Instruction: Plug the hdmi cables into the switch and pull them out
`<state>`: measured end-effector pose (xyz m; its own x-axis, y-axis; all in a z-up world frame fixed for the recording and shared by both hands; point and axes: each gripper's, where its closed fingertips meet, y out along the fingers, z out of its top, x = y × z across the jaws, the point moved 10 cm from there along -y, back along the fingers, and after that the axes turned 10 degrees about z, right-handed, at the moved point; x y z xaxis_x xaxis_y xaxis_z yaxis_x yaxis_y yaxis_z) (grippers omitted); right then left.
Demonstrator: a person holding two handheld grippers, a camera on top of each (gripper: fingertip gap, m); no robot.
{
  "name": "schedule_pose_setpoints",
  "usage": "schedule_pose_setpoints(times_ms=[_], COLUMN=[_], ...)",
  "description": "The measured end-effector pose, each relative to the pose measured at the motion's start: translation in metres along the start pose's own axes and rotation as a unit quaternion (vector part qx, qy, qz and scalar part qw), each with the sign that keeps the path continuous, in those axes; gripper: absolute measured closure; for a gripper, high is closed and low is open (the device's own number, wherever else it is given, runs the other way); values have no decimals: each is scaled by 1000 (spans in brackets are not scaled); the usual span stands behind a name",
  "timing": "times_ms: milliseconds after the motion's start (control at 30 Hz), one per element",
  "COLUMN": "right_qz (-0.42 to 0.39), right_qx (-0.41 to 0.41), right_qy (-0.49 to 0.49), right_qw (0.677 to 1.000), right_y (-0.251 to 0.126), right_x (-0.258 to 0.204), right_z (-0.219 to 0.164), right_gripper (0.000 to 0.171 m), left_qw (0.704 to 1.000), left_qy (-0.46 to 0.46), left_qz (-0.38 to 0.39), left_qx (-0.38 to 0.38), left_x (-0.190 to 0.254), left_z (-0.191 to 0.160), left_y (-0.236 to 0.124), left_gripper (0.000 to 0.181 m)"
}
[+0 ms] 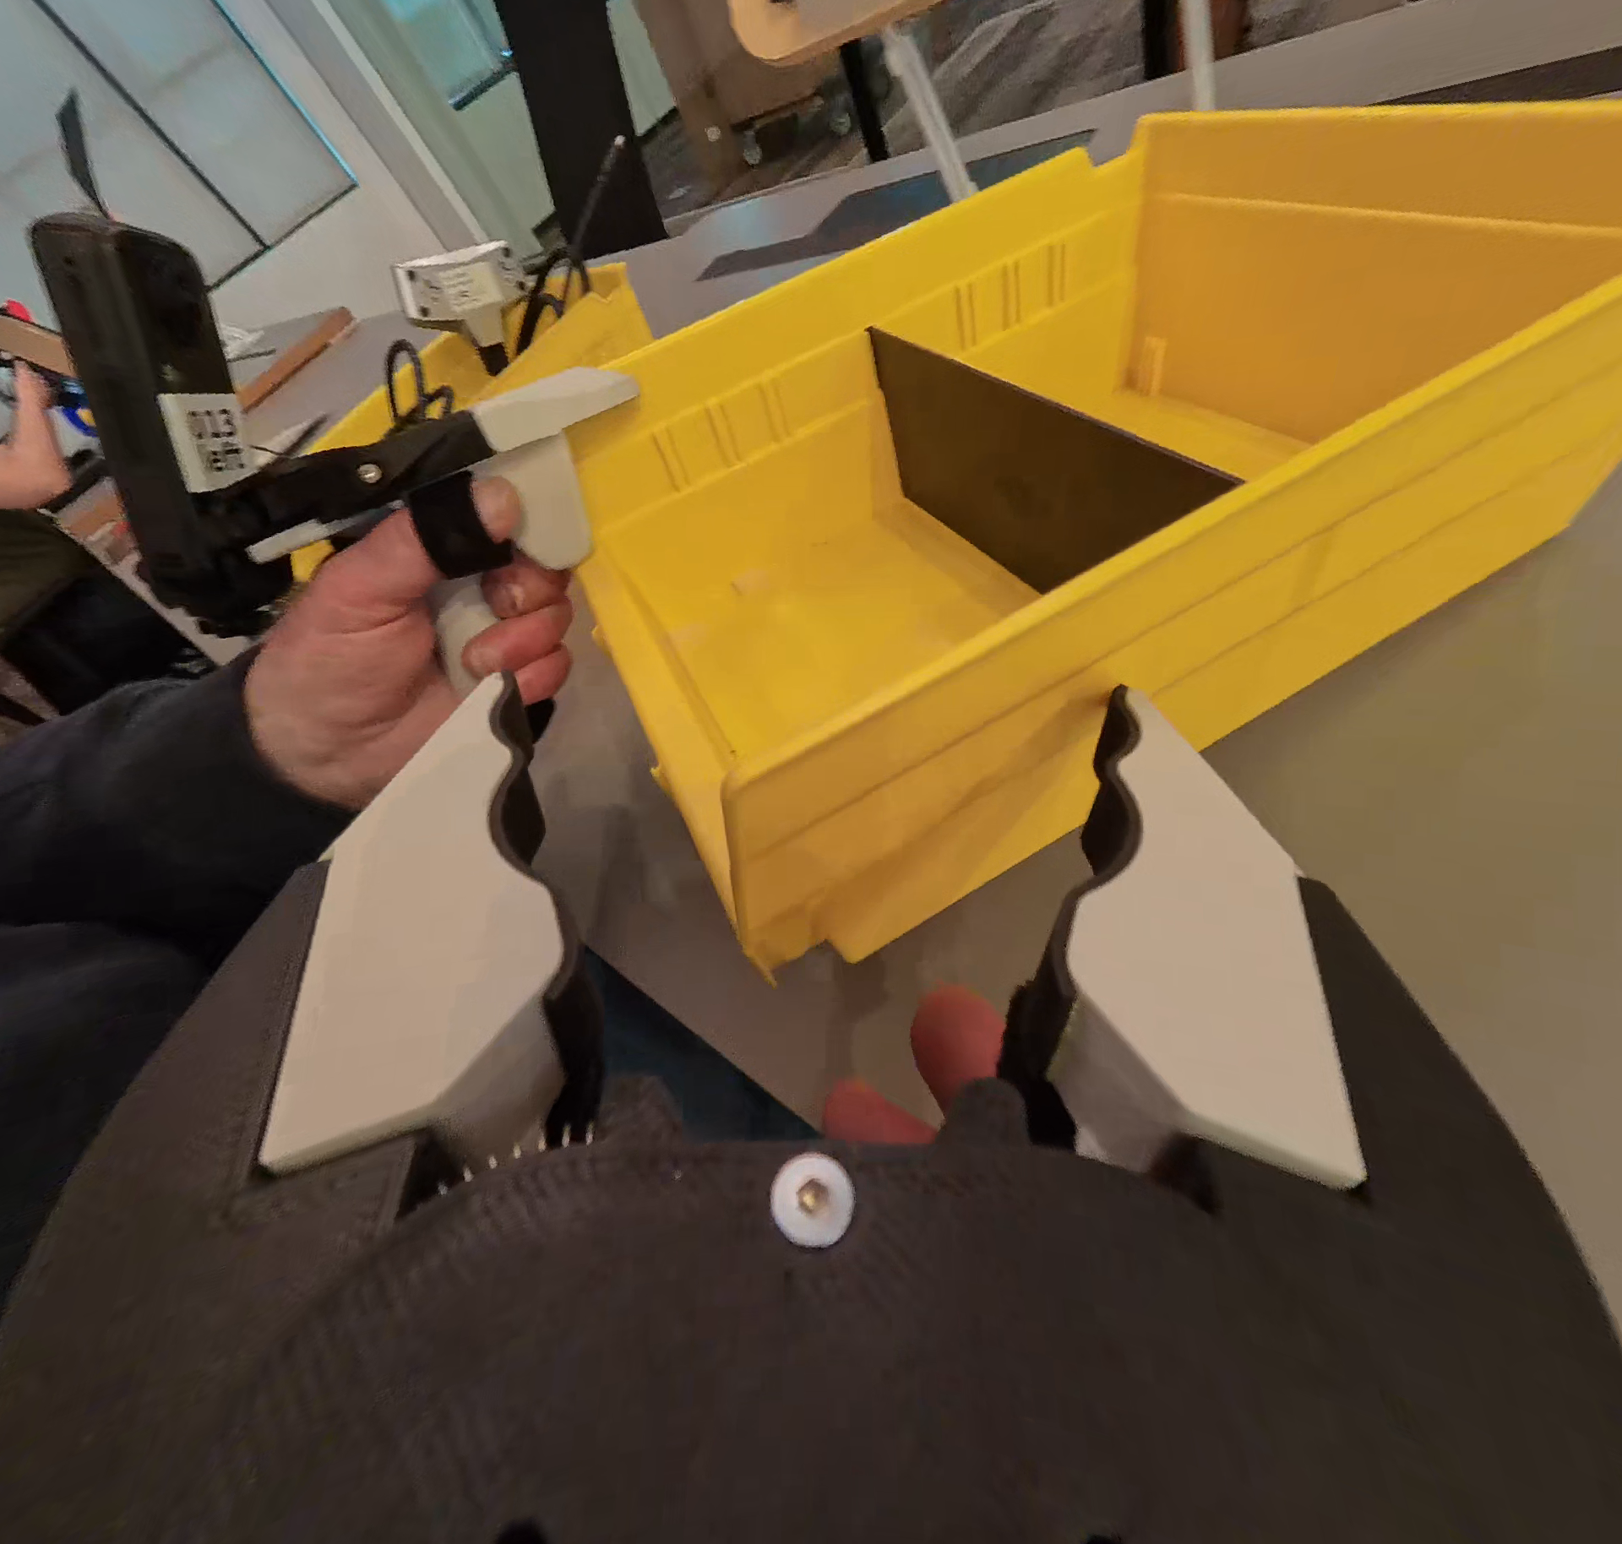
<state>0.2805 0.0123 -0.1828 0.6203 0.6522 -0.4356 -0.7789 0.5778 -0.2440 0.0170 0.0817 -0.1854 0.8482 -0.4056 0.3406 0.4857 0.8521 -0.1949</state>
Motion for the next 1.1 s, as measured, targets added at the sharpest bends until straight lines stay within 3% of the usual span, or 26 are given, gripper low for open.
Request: schedule_pose_setpoints(times_ms=[300, 400, 500, 600, 733, 833, 933, 1100], right_qz=[-105, -144, -185, -210, -226, -220, -222, -239], right_qx=[-54, -56, -67, -77, -91, -92, -90, -86], right_qy=[-13, -19, -42, -60, -84, -83, -81, -75], right_qw=[993, 988, 980, 973, 966, 968, 967, 964], right_y=[-33, -48, -62, -70, -80, -87, -94, -110], right_x=[67, 87, 106, 119, 130, 138, 143, 154], right_z=[-5, -1, 2, 6, 10, 11, 12, 14], right_gripper=[70, 94, 132, 153, 168, 168, 168, 168], left_qw=[991, 985, 976, 973, 968, 974, 980, 924], left_qy=[29, 43, 54, 83, 149, 181, 197, 291], left_qz=[-90, -126, -165, -196, -199, -137, -14, 246], left_qx=[-95, -110, -130, -89, -14, 21, 32, 4], left_x=[50, 67, 79, 82, 68, 32, -31, -163], left_z=[-39, -46, -45, -32, 5, 39, 74, 106], left_y=[6, 6, 10, 0, -36, -68, -102, -189], left_gripper=[165, 163, 156, 148, 148, 150, 146, 135])
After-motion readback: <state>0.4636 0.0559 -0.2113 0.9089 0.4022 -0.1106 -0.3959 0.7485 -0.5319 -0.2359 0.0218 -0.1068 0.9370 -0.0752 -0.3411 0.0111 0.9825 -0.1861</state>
